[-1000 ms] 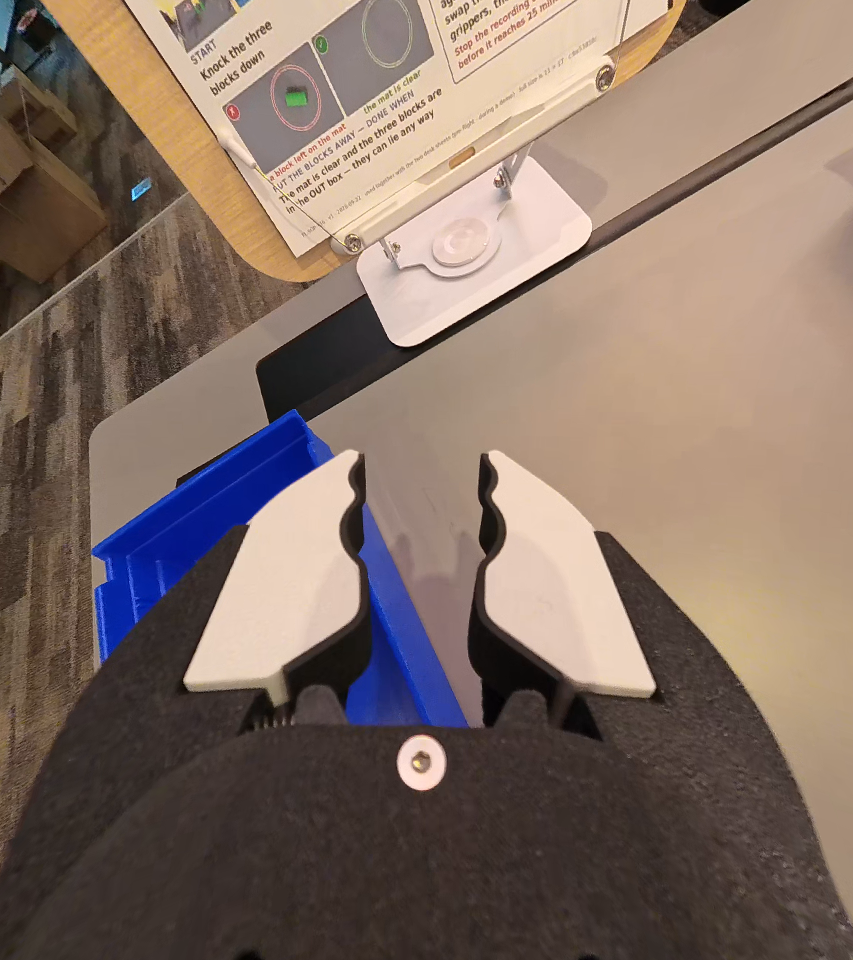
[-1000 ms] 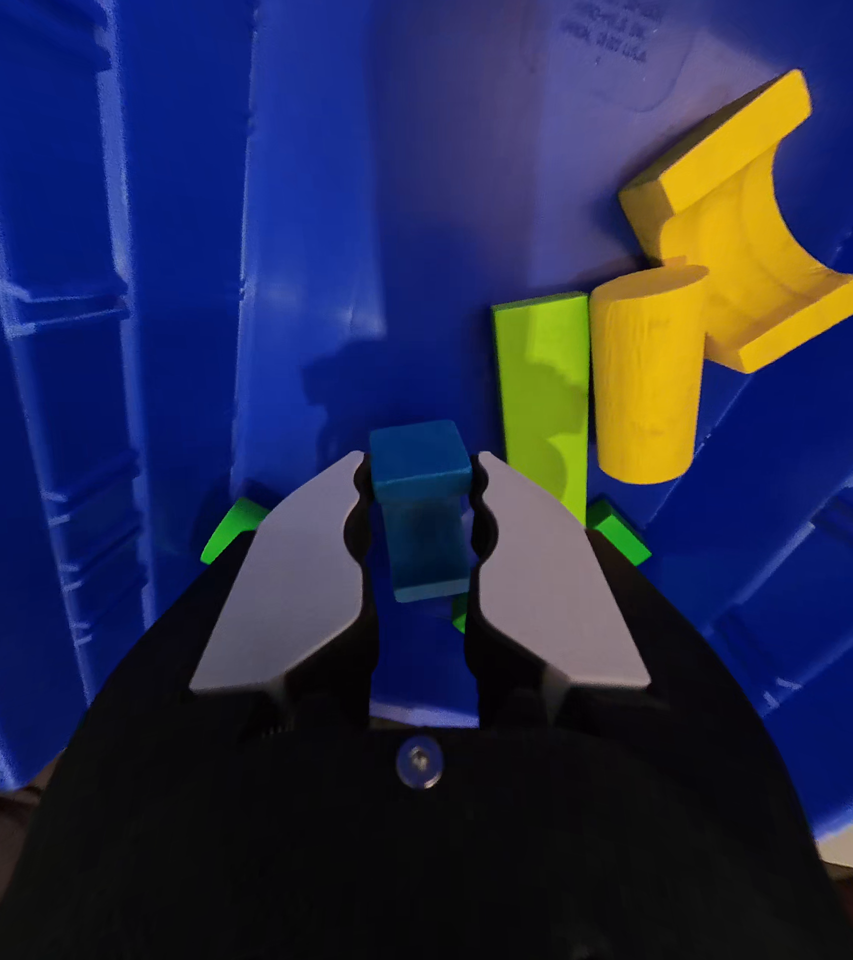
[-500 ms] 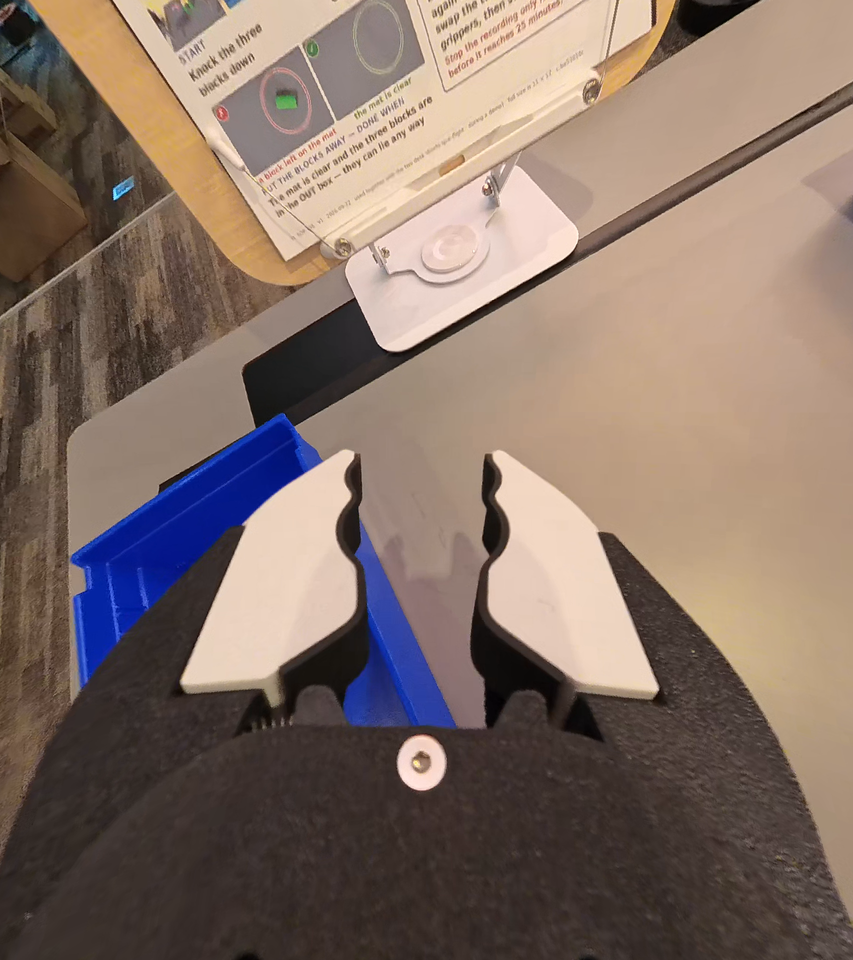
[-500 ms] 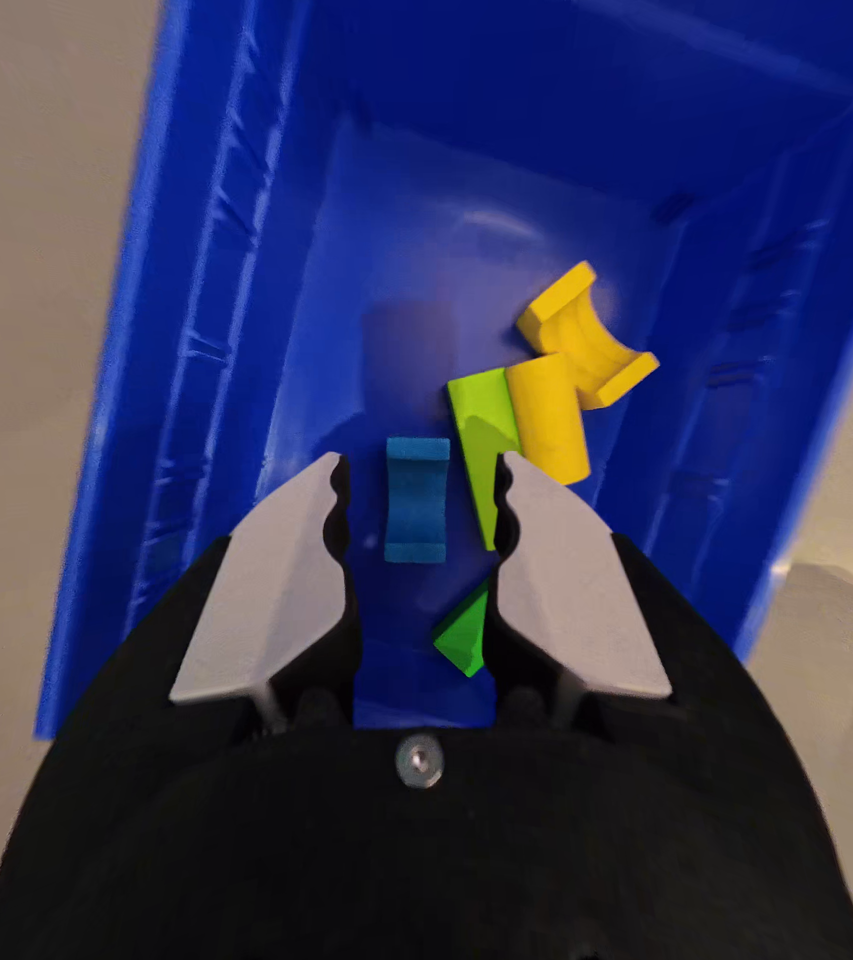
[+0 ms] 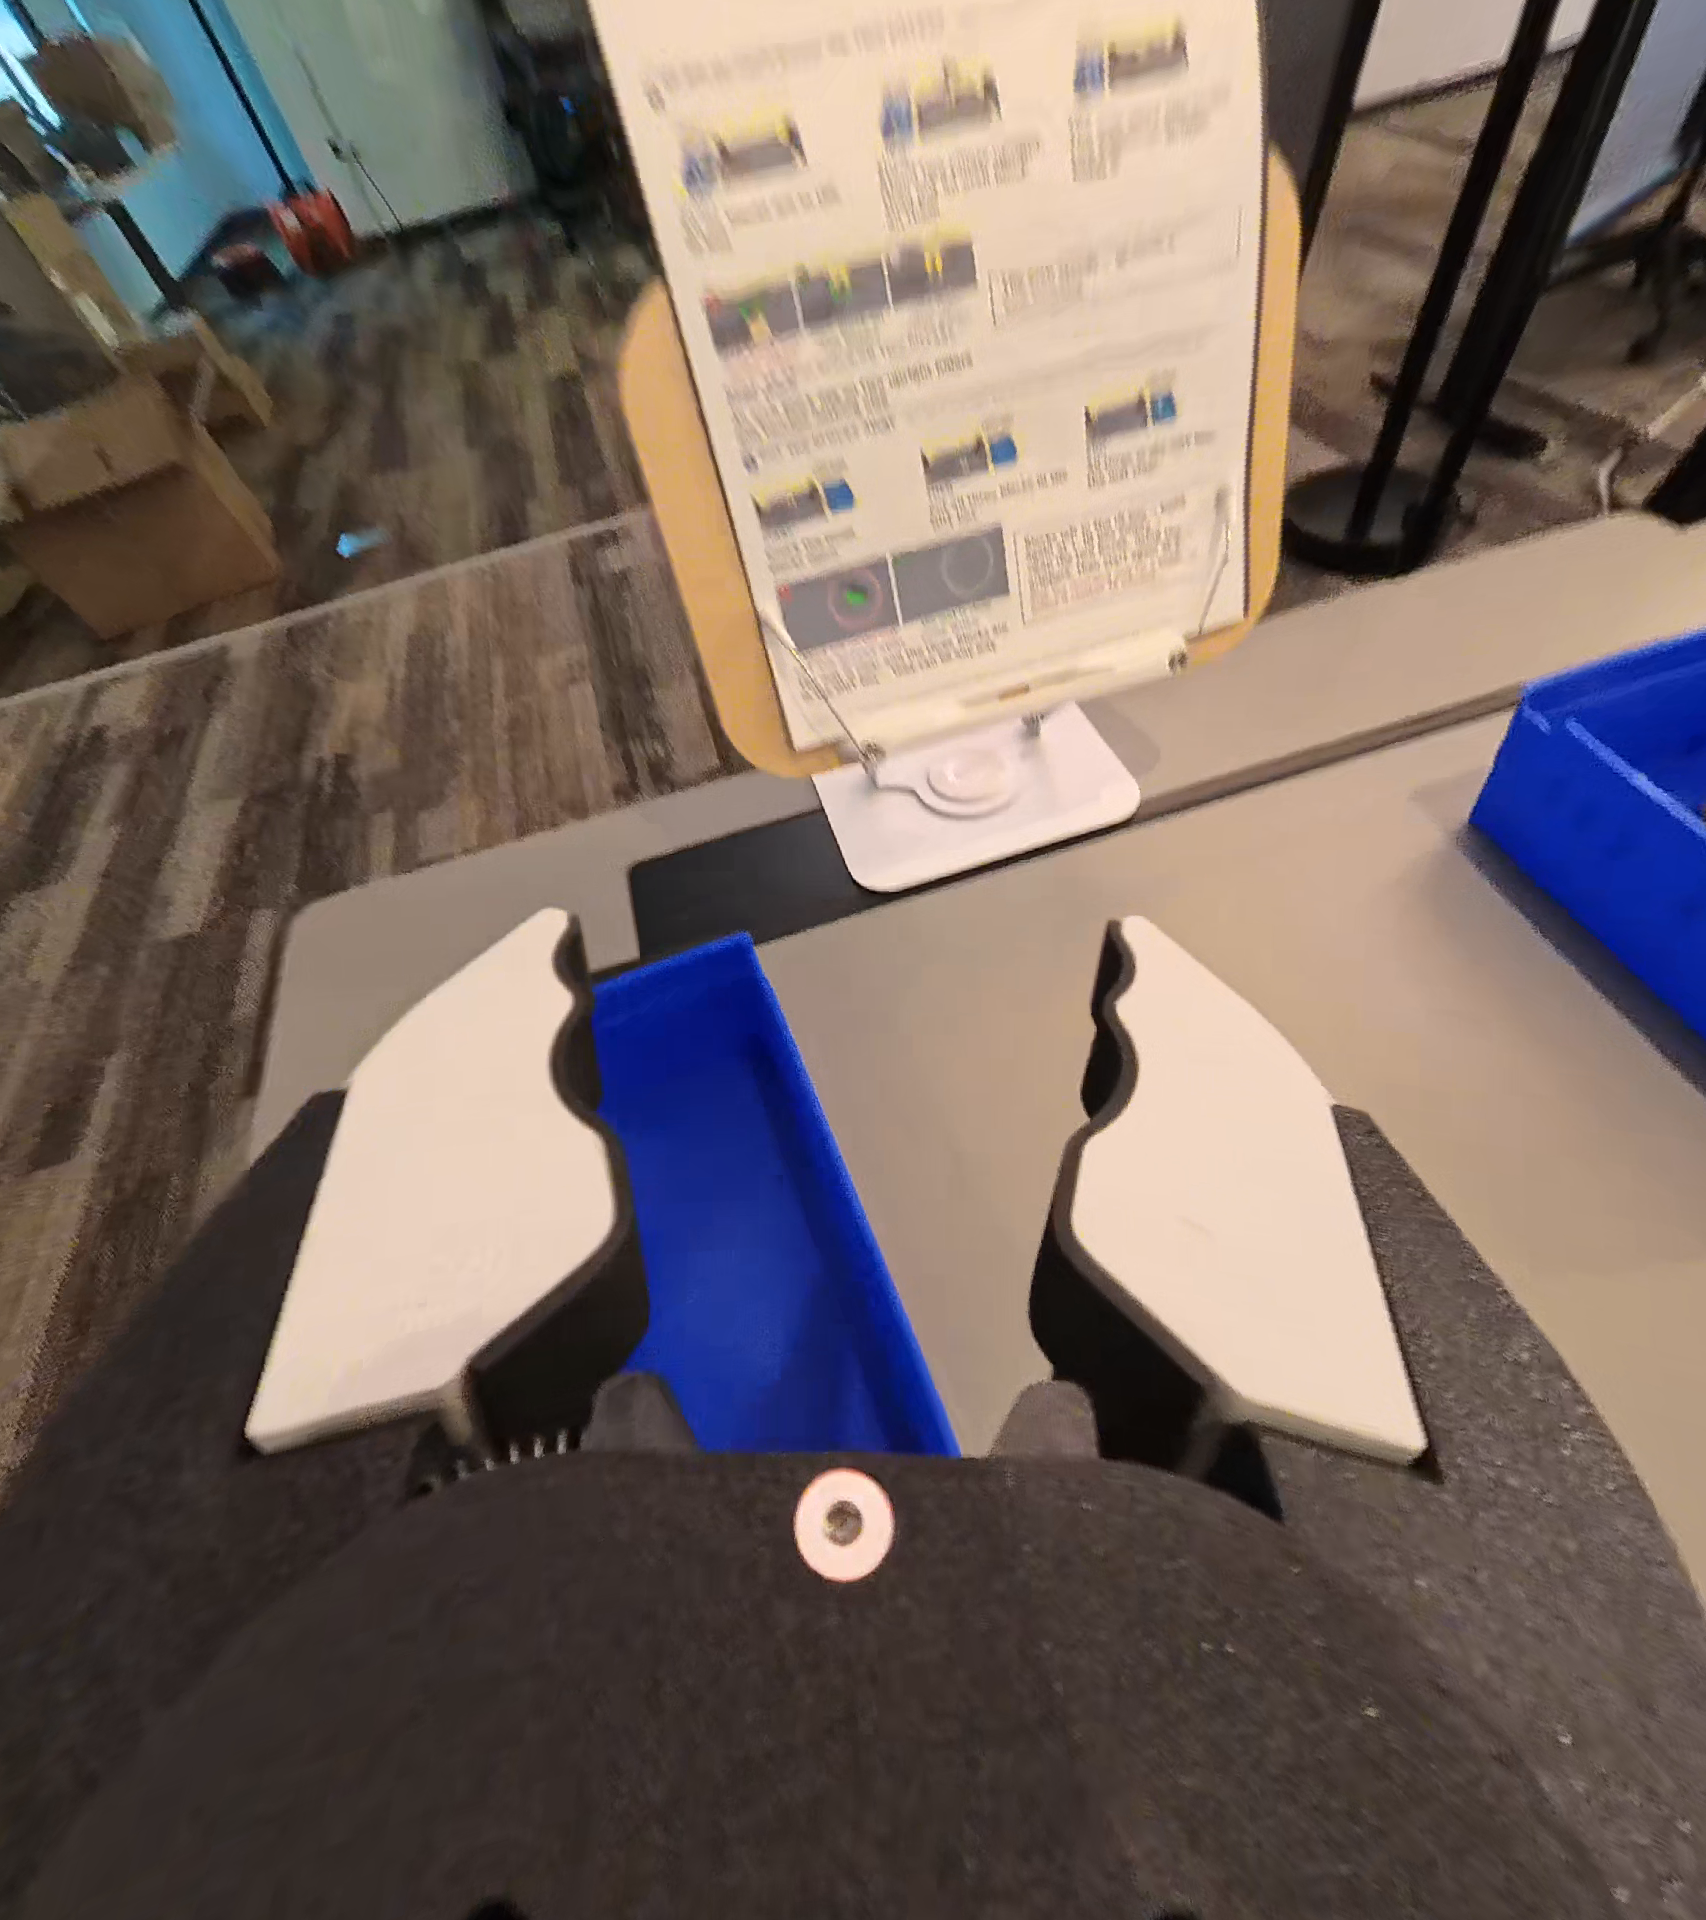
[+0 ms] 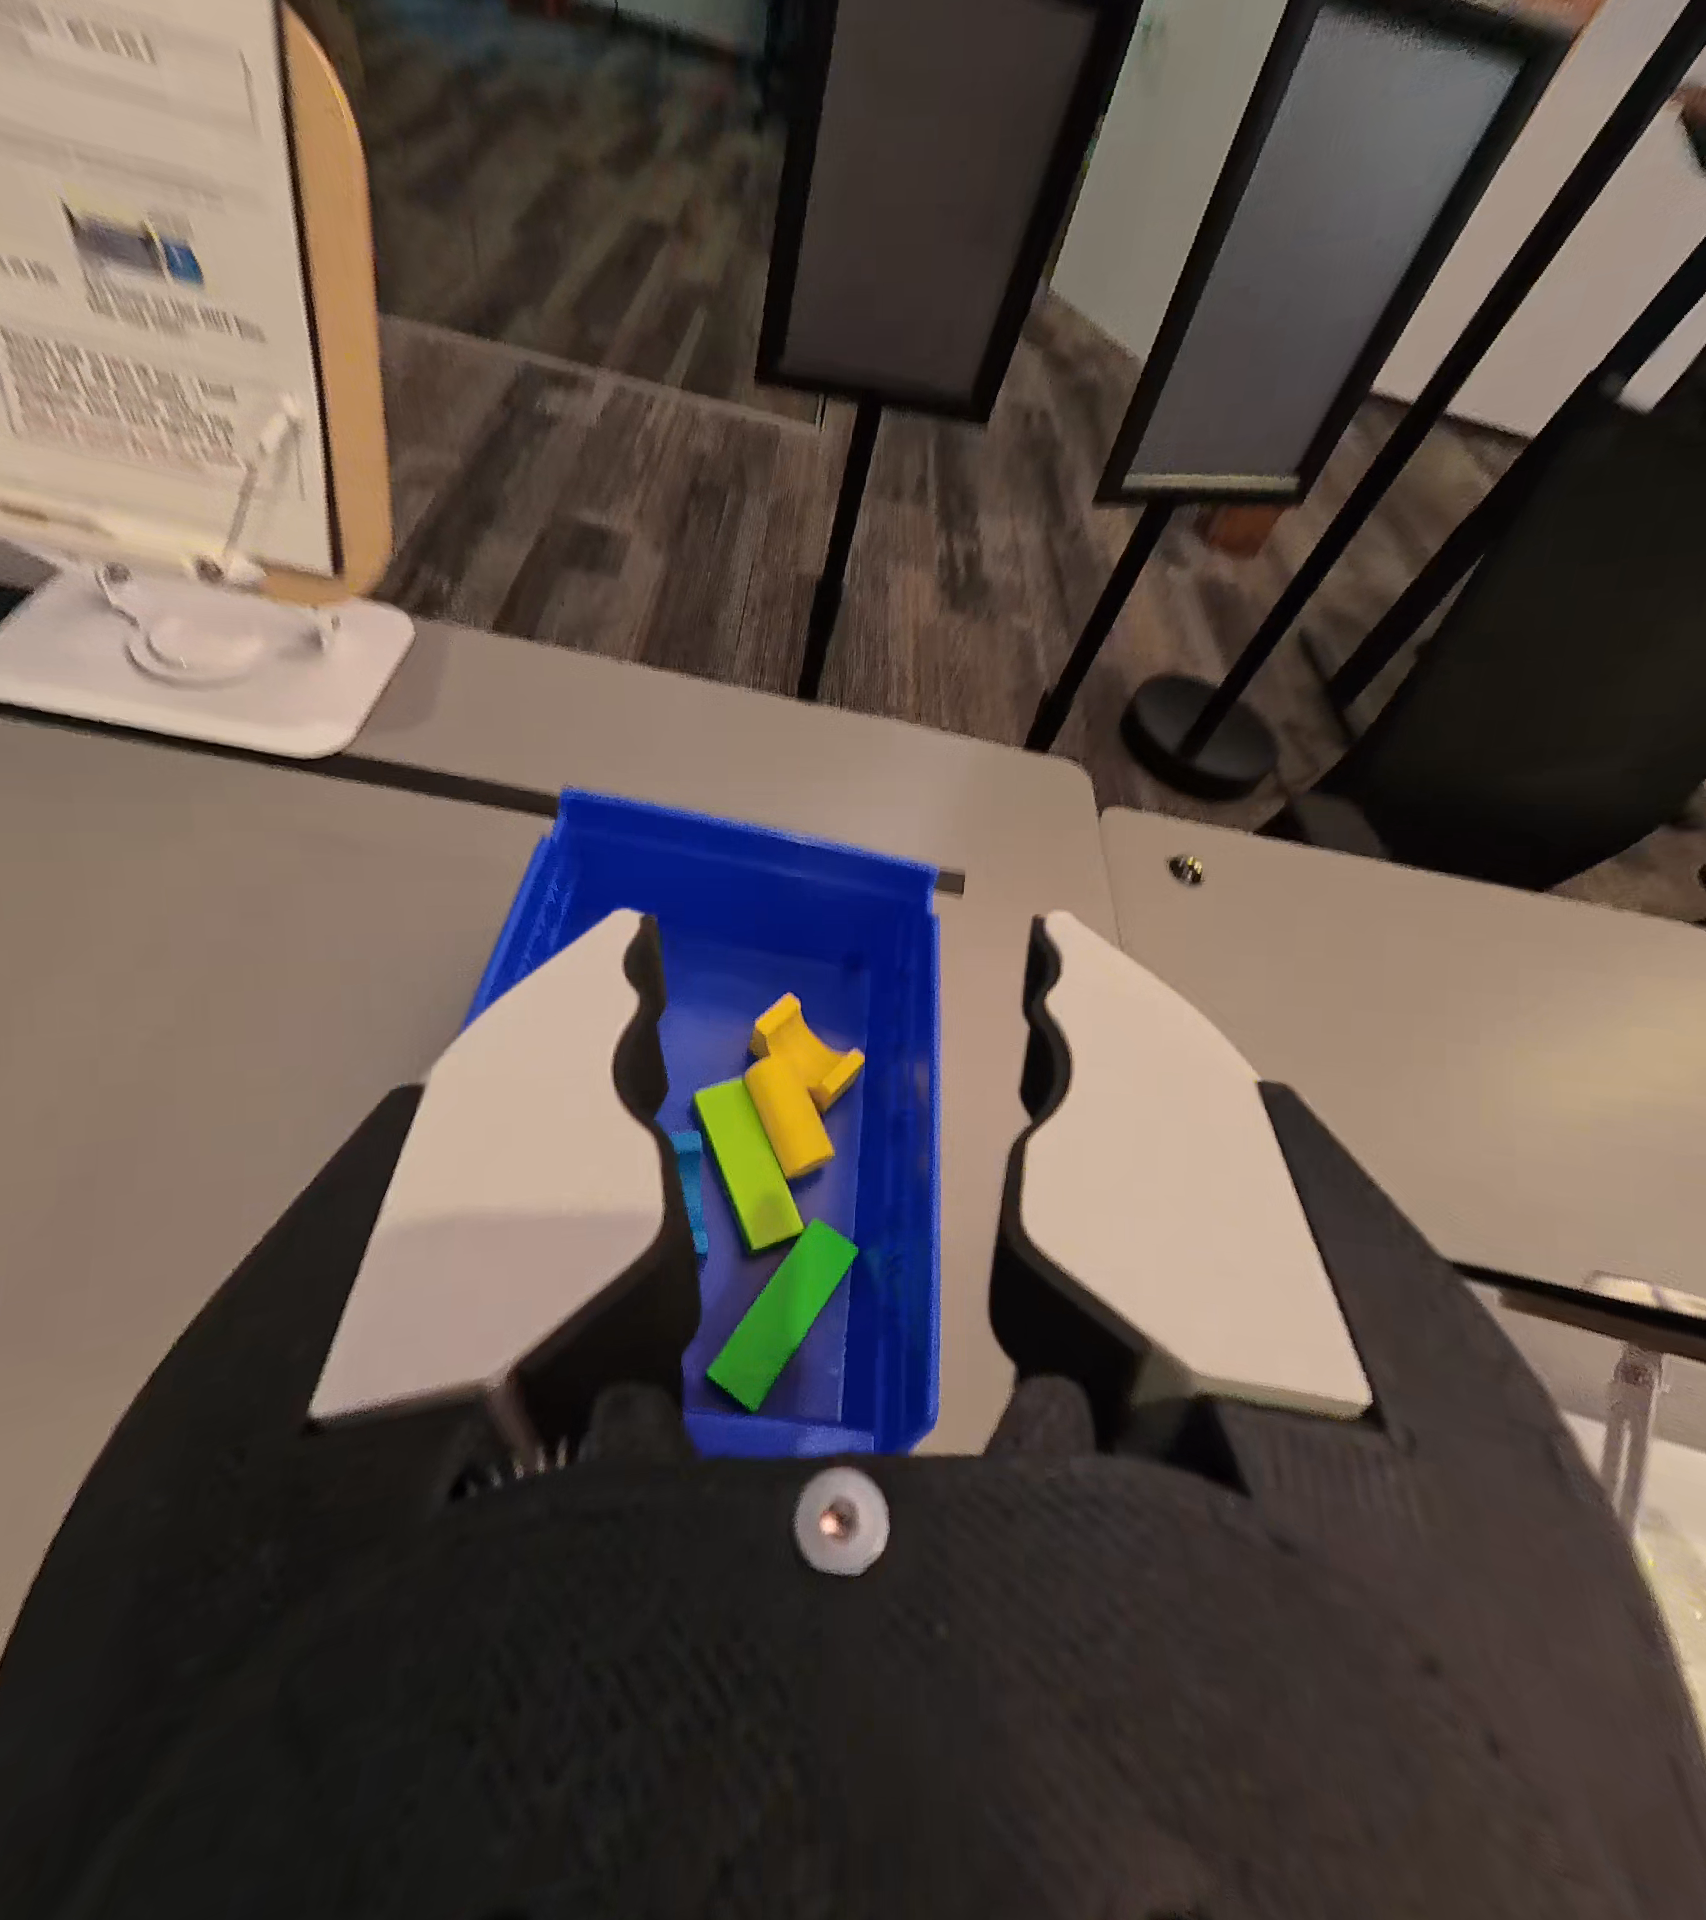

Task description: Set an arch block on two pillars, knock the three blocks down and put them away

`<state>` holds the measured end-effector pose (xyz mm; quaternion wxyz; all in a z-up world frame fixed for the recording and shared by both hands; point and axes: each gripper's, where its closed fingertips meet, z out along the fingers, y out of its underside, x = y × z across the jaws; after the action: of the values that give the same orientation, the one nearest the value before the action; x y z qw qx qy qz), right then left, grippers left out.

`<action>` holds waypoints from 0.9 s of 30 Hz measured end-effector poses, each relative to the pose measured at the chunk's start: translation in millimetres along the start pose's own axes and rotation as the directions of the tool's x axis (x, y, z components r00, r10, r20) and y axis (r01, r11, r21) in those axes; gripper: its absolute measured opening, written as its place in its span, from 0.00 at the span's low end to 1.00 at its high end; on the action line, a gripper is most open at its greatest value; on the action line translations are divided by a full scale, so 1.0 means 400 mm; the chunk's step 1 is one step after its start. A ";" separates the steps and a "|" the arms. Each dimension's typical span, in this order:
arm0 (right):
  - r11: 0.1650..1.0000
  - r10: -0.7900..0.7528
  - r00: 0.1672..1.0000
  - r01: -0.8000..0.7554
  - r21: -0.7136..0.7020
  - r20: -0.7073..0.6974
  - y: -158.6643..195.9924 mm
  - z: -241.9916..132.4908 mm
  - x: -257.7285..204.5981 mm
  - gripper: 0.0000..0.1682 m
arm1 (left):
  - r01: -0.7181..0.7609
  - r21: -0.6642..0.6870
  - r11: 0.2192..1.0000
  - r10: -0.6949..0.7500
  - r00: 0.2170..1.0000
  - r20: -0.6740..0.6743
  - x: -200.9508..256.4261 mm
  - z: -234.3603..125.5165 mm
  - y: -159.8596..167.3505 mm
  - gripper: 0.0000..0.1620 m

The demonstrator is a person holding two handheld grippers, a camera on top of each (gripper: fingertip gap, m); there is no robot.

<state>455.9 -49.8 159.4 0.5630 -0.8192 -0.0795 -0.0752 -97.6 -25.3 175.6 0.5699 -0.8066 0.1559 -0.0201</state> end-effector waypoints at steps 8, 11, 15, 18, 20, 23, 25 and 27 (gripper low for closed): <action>0.982 -0.025 0.999 0.019 0.189 0.031 -0.226 -0.111 -0.097 0.44 | 0.037 0.253 0.967 -0.049 0.998 0.040 -0.053 -0.212 -0.188 0.61; 0.965 -0.047 0.998 0.035 0.260 0.040 -0.313 -0.152 -0.155 0.45 | 0.046 0.298 0.953 -0.065 0.996 0.054 -0.059 -0.258 -0.237 0.64; 0.930 -0.081 0.996 0.063 0.362 0.035 -0.427 -0.206 -0.240 0.48 | 0.068 0.294 0.953 -0.086 0.995 0.049 -0.044 -0.278 -0.290 0.72; 0.910 -0.101 0.994 0.078 0.407 0.035 -0.492 -0.236 -0.303 0.49 | 0.068 0.288 0.955 -0.083 0.996 0.041 -0.019 -0.266 -0.327 0.78; 0.905 -0.108 0.993 0.081 0.417 0.043 -0.523 -0.246 -0.344 0.49 | 0.059 0.275 0.960 -0.072 0.997 0.035 0.003 -0.246 -0.345 0.81; 0.907 -0.101 0.992 0.063 0.417 0.071 -0.552 -0.245 -0.399 0.53 | 0.052 0.258 0.965 -0.061 0.998 0.029 0.036 -0.211 -0.365 0.83; 0.905 -0.089 0.994 0.055 0.421 0.062 -0.564 -0.236 -0.423 0.57 | 0.049 0.261 0.964 -0.063 0.997 0.045 0.050 -0.185 -0.376 0.82; 0.908 -0.063 0.996 0.033 0.418 0.059 -0.567 -0.219 -0.445 0.62 | 0.048 0.279 0.959 -0.067 0.996 0.059 0.063 -0.154 -0.384 0.81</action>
<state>230.5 -59.6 359.1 0.7195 -0.6803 -0.1335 -0.0412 -51.6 -42.2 335.6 0.6815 -0.7231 0.1086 -0.0310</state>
